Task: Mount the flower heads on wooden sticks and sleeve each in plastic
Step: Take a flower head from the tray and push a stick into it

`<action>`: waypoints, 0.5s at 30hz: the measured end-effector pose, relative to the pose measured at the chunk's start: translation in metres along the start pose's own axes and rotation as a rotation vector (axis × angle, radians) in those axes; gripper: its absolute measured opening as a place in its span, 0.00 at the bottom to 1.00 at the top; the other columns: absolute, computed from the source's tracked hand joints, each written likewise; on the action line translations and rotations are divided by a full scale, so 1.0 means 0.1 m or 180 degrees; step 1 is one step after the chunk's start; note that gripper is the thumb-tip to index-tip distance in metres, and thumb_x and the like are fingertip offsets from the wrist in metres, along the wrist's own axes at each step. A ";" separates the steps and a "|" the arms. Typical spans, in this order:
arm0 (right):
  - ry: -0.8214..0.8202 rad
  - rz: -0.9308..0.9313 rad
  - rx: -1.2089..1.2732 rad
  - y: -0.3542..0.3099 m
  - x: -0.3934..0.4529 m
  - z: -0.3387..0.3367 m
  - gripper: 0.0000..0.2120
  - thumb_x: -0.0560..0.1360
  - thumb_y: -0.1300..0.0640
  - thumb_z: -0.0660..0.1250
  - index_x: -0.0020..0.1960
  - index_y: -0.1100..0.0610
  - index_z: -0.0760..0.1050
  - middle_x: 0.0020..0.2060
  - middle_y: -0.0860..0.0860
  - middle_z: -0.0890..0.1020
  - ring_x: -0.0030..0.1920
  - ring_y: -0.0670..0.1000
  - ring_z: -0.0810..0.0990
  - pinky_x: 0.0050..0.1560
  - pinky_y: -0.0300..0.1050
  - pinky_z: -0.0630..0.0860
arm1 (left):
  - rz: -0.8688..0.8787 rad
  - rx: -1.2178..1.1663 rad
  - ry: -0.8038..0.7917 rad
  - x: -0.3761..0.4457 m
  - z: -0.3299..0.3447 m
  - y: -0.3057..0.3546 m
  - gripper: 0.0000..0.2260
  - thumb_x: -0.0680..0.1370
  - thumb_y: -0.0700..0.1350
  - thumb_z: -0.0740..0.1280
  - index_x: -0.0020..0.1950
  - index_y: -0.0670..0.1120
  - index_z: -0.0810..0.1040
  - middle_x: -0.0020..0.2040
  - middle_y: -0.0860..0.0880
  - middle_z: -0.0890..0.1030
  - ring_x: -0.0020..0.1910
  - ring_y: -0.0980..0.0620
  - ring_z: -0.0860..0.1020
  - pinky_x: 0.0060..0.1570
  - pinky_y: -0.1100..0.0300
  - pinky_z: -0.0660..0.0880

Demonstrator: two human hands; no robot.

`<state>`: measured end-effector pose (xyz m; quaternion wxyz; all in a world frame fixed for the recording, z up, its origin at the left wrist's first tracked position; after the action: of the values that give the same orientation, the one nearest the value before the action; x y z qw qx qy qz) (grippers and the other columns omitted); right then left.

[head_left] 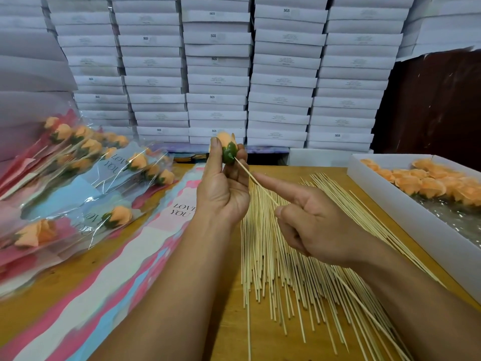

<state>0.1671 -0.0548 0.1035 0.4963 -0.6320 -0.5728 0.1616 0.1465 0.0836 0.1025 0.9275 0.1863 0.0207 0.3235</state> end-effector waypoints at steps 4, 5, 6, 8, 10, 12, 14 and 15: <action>-0.0011 0.0038 -0.0073 -0.01 0.00 0.00 0.32 0.75 0.59 0.54 0.69 0.27 0.66 0.20 0.48 0.71 0.21 0.47 0.66 0.23 0.42 0.68 | 0.0039 0.0049 0.0031 0.00 -0.01 0.00 0.24 0.78 0.50 0.70 0.69 0.37 0.74 0.42 0.43 0.81 0.30 0.55 0.82 0.26 0.67 0.77; -0.0018 0.0056 -0.0089 -0.01 0.00 0.01 0.32 0.75 0.59 0.54 0.69 0.26 0.66 0.20 0.49 0.71 0.21 0.48 0.66 0.23 0.43 0.68 | 0.0043 0.0054 0.0034 0.00 -0.01 0.00 0.25 0.78 0.50 0.70 0.70 0.37 0.73 0.43 0.43 0.81 0.30 0.55 0.82 0.26 0.67 0.77; -0.0025 0.0075 -0.0098 -0.01 0.00 0.01 0.32 0.75 0.59 0.54 0.68 0.25 0.66 0.20 0.49 0.71 0.21 0.48 0.66 0.24 0.44 0.69 | 0.0047 0.0059 0.0034 0.00 -0.02 0.00 0.25 0.78 0.50 0.70 0.71 0.37 0.73 0.43 0.43 0.81 0.30 0.55 0.82 0.26 0.67 0.77; -0.0033 0.0103 -0.0091 0.00 0.00 0.02 0.31 0.75 0.58 0.54 0.69 0.26 0.66 0.20 0.48 0.71 0.21 0.48 0.65 0.25 0.45 0.69 | 0.0055 0.0064 0.0036 0.00 -0.02 0.00 0.26 0.78 0.50 0.70 0.71 0.37 0.73 0.43 0.43 0.81 0.31 0.55 0.82 0.27 0.67 0.77; -0.0030 0.0103 -0.0084 0.00 0.00 0.02 0.31 0.75 0.59 0.54 0.69 0.28 0.65 0.20 0.48 0.71 0.21 0.48 0.65 0.25 0.44 0.68 | 0.0055 0.0062 0.0030 0.00 -0.02 0.00 0.26 0.78 0.50 0.70 0.71 0.37 0.73 0.43 0.43 0.81 0.31 0.55 0.82 0.27 0.66 0.78; -0.0029 0.0088 -0.0082 -0.01 0.00 0.02 0.31 0.75 0.59 0.54 0.69 0.28 0.65 0.20 0.48 0.71 0.21 0.47 0.65 0.24 0.44 0.68 | 0.0050 0.0053 0.0023 0.00 -0.02 0.00 0.26 0.78 0.50 0.70 0.71 0.37 0.73 0.43 0.43 0.82 0.31 0.55 0.82 0.27 0.66 0.78; -0.0028 0.0067 -0.0104 -0.01 0.00 0.01 0.31 0.76 0.59 0.54 0.69 0.28 0.66 0.20 0.48 0.71 0.21 0.47 0.65 0.24 0.44 0.69 | 0.0050 0.0051 0.0013 -0.01 -0.02 0.00 0.25 0.78 0.50 0.70 0.71 0.37 0.73 0.43 0.43 0.82 0.31 0.55 0.82 0.27 0.66 0.78; -0.0020 0.0066 -0.0121 -0.02 0.00 0.01 0.31 0.76 0.59 0.54 0.69 0.28 0.66 0.20 0.48 0.71 0.21 0.47 0.66 0.24 0.45 0.69 | 0.0054 0.0055 0.0010 -0.01 -0.02 0.00 0.25 0.78 0.50 0.70 0.71 0.37 0.73 0.43 0.43 0.81 0.31 0.55 0.82 0.27 0.66 0.78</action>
<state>0.1652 -0.0549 0.1042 0.4807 -0.6467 -0.5708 0.1579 0.1457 0.0839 0.1003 0.9230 0.1939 0.0233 0.3315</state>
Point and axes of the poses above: each hand's wrist, its own x-axis towards the middle knuckle, its own z-axis out of the palm, y = z × x, the point moved 6 cm from there along x, towards the middle knuckle
